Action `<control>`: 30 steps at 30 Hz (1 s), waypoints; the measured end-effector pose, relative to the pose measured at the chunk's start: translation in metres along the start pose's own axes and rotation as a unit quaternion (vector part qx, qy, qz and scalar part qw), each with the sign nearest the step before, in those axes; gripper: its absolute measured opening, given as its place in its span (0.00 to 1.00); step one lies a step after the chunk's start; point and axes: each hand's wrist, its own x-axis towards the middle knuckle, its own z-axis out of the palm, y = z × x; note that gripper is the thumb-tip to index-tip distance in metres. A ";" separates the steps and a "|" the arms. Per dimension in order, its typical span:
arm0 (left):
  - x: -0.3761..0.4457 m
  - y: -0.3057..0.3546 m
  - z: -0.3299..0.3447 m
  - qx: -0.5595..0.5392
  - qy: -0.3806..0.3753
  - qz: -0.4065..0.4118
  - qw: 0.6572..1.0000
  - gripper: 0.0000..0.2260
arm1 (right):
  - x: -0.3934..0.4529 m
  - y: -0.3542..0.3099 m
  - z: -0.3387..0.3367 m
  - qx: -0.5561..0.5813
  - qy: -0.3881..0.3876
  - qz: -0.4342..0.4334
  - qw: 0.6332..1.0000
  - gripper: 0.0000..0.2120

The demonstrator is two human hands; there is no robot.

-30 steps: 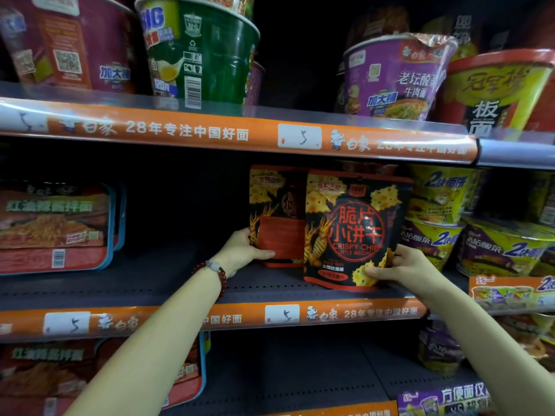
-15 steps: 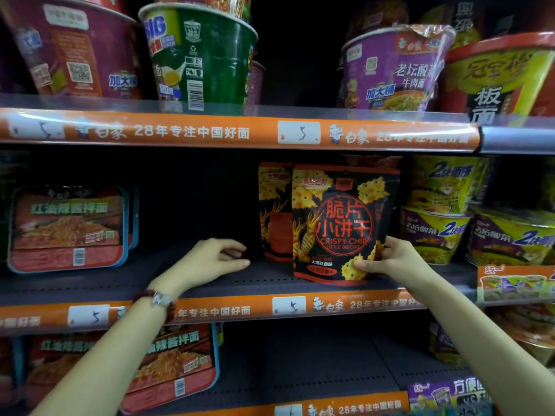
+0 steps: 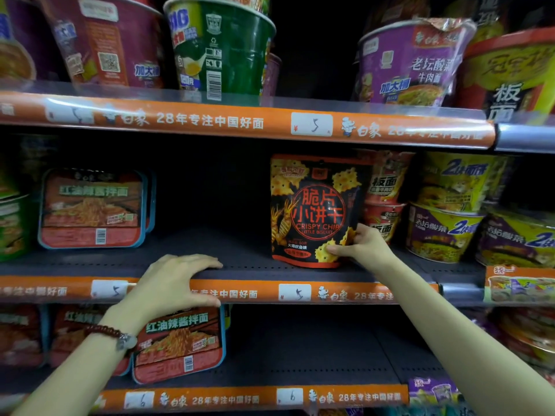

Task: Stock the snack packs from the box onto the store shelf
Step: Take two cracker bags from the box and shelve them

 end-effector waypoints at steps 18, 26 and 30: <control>-0.002 0.005 -0.001 -0.014 0.009 0.000 1.000 0.47 | 0.007 0.000 0.009 -0.028 -0.010 0.005 1.000 0.24; -0.003 0.010 -0.008 -0.025 -0.006 -0.007 1.000 0.48 | 0.003 -0.004 0.005 -0.185 0.040 -0.002 0.982 0.28; 0.003 0.018 -0.010 -0.054 -0.027 0.004 0.998 0.45 | -0.009 -0.003 -0.009 -0.250 0.064 -0.011 0.966 0.31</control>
